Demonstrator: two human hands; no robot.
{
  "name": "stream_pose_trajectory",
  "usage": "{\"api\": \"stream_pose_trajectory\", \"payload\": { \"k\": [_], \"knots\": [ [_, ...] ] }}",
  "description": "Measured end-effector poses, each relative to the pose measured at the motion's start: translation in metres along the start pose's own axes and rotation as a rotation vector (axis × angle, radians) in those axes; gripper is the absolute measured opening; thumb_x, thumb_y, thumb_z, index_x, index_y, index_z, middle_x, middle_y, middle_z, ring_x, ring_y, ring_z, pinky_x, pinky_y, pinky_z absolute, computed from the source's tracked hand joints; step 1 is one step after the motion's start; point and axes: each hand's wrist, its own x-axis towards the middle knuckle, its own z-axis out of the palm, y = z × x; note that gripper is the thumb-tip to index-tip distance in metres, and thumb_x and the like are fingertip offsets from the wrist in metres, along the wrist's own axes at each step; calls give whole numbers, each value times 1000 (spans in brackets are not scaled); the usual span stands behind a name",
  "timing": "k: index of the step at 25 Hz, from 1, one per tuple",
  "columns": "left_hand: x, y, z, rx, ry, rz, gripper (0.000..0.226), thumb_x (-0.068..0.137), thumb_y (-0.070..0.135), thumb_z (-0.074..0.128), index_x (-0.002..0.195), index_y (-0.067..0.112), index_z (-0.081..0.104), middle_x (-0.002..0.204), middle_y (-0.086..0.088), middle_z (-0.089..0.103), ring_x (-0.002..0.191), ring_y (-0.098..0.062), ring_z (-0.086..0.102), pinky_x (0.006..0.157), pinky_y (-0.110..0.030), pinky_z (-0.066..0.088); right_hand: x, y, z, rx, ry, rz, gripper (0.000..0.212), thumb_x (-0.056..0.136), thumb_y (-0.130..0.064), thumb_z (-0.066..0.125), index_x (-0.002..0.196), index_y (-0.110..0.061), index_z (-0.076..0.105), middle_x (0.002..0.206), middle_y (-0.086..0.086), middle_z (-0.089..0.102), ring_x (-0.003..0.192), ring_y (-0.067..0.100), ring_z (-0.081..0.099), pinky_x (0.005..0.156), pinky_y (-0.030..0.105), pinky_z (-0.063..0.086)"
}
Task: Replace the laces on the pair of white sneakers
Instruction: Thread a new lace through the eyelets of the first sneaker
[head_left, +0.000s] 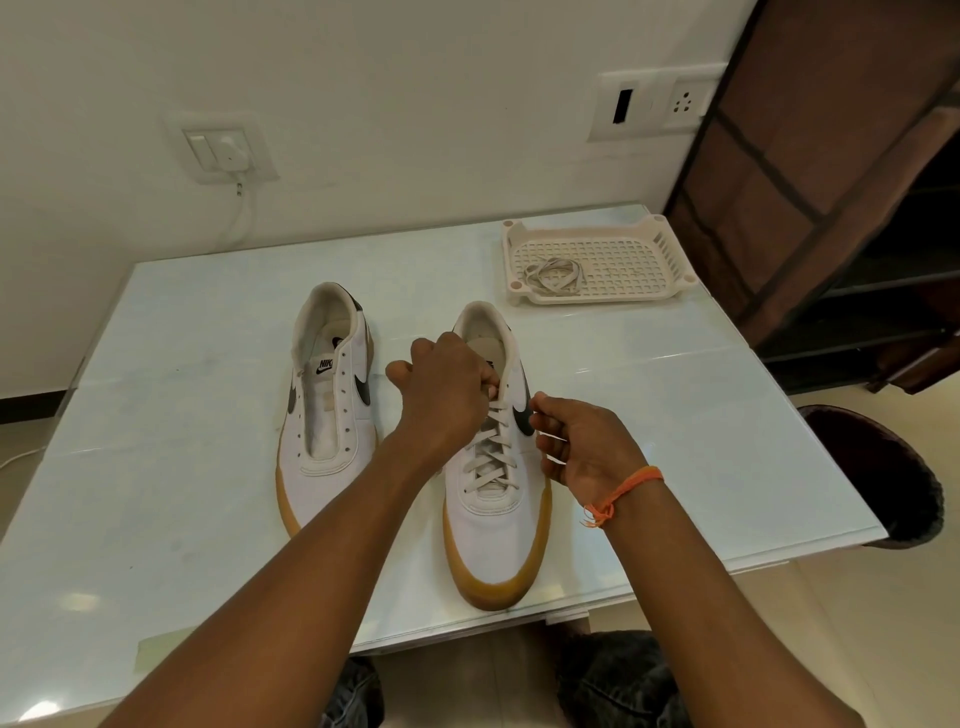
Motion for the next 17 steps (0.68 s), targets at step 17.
{"api": "stream_pose_trajectory", "payload": {
  "k": [17],
  "knots": [
    [4, -8, 17, -376, -13, -54, 11, 89, 28, 70, 96, 32, 77, 88, 18, 54, 108, -15, 36, 69, -23, 25, 25, 3, 12, -448, 179, -563, 10, 80, -15, 75, 85, -23, 78, 79, -4, 75, 77, 14, 71, 80, 39, 59]
  ]
}}
